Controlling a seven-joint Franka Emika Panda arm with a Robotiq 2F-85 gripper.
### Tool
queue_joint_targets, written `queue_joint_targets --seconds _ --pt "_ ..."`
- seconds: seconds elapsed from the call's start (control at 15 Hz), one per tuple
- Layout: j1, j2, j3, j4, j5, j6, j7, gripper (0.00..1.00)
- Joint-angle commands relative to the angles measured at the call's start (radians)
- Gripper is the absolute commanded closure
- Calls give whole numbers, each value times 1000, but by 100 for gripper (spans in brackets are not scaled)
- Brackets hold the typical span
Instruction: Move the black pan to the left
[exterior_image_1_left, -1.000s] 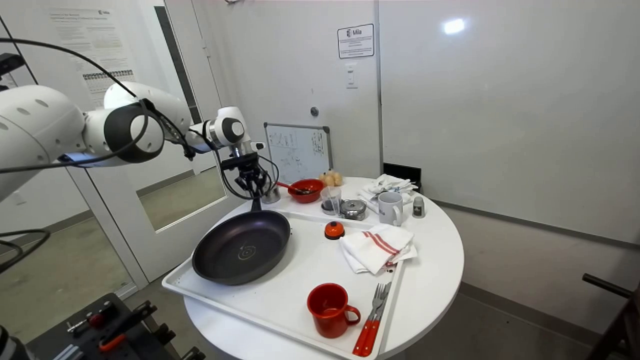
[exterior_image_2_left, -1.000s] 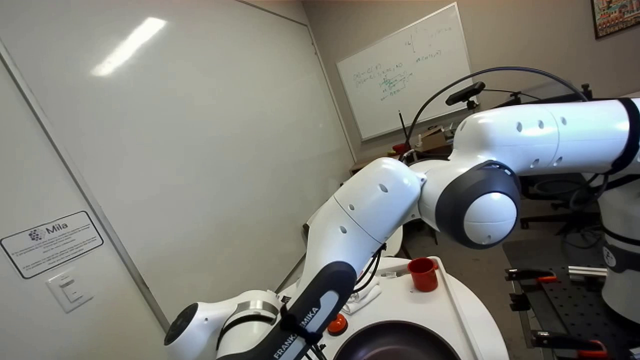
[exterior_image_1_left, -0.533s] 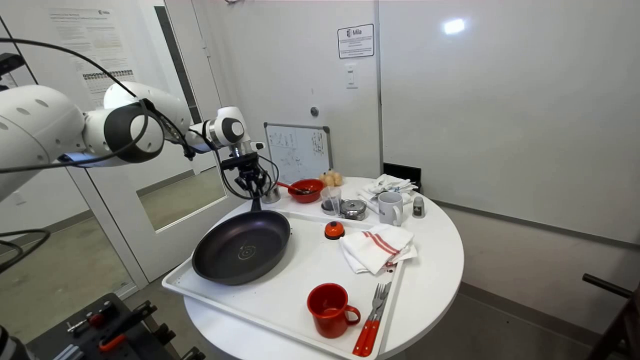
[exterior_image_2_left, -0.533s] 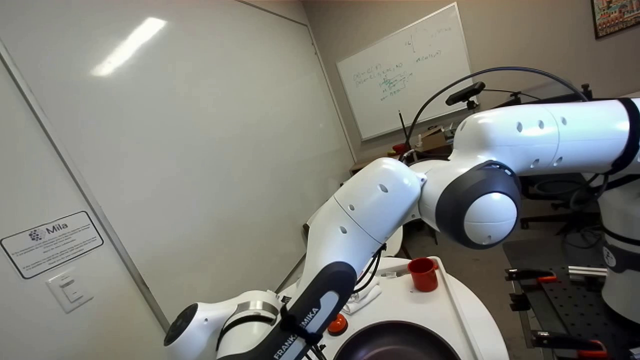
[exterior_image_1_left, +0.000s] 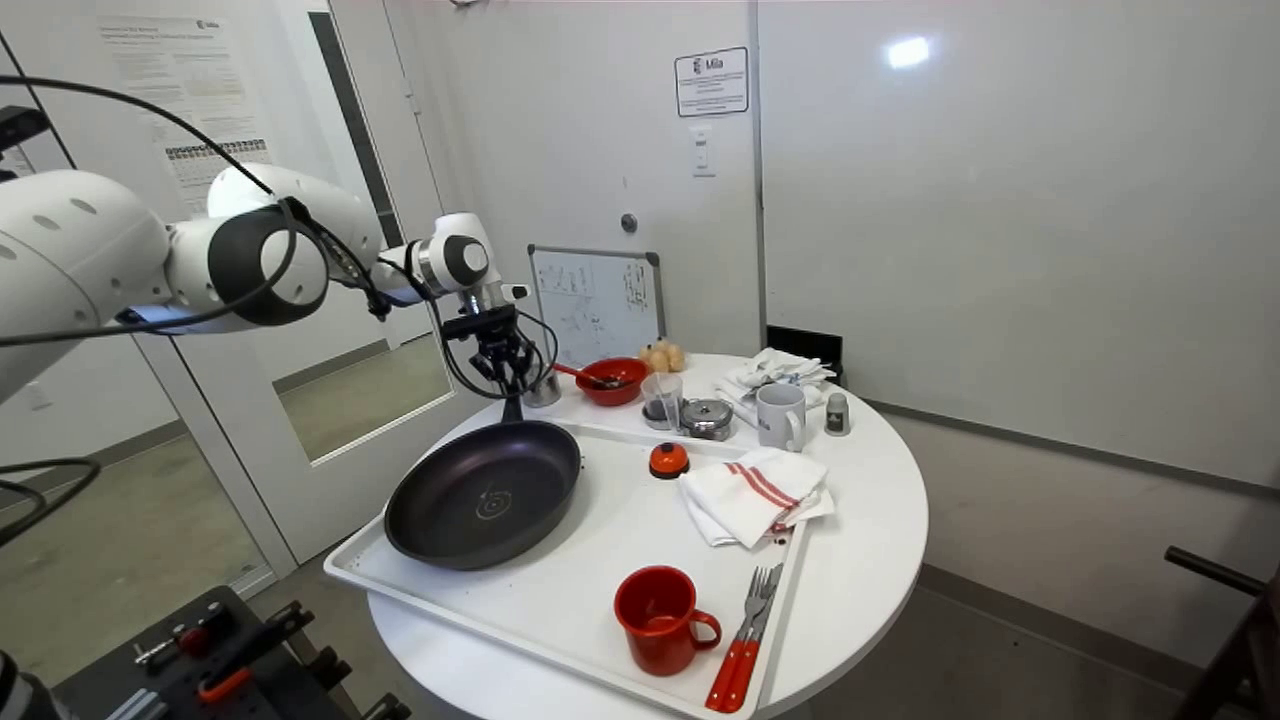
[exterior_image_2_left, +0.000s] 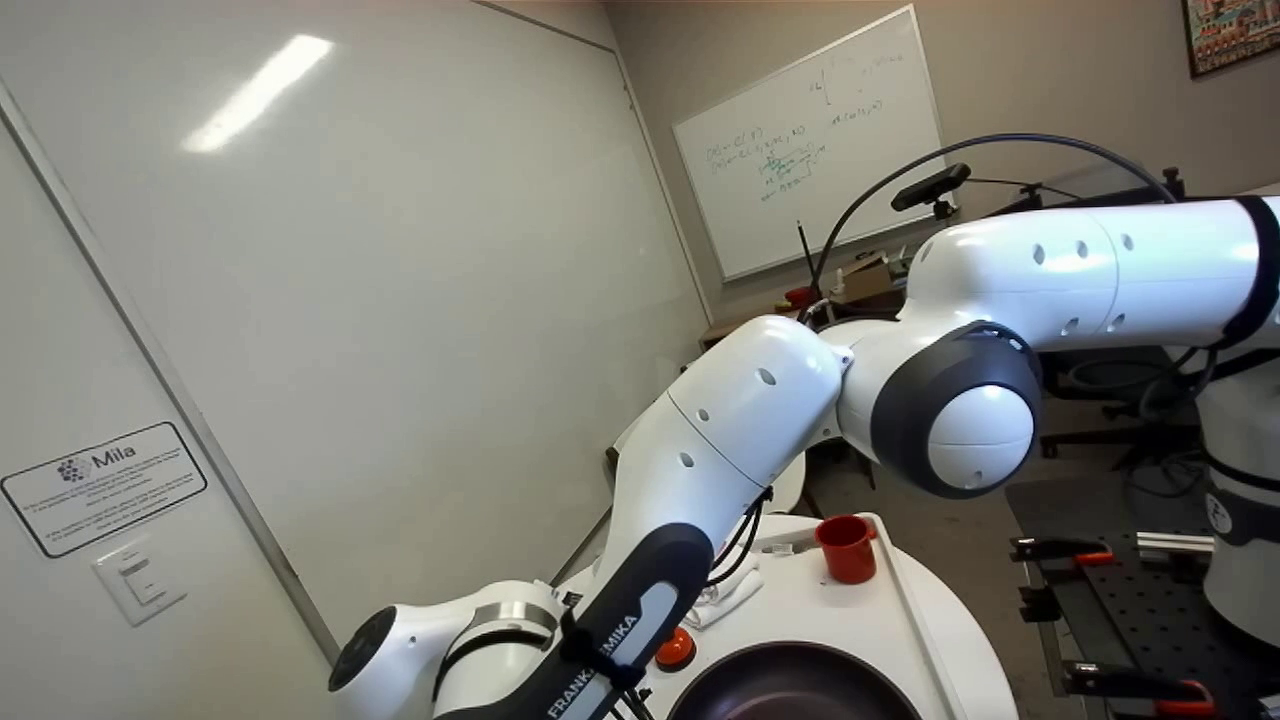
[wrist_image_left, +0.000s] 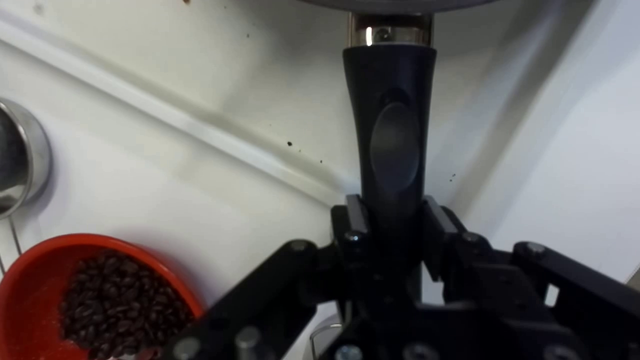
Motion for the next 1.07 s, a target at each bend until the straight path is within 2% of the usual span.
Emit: queue_joint_targets --seconds 0.0,0.87,0.93,1.0 --pt "11 8 -9 21 -17 -24 -17 93" --pt "53 35 -11 5 -23 -32 -99 93" --pt "54 35 -12 4 -23 -33 -101 66" --pt "55 35 -13 4 -24 -33 -104 45"
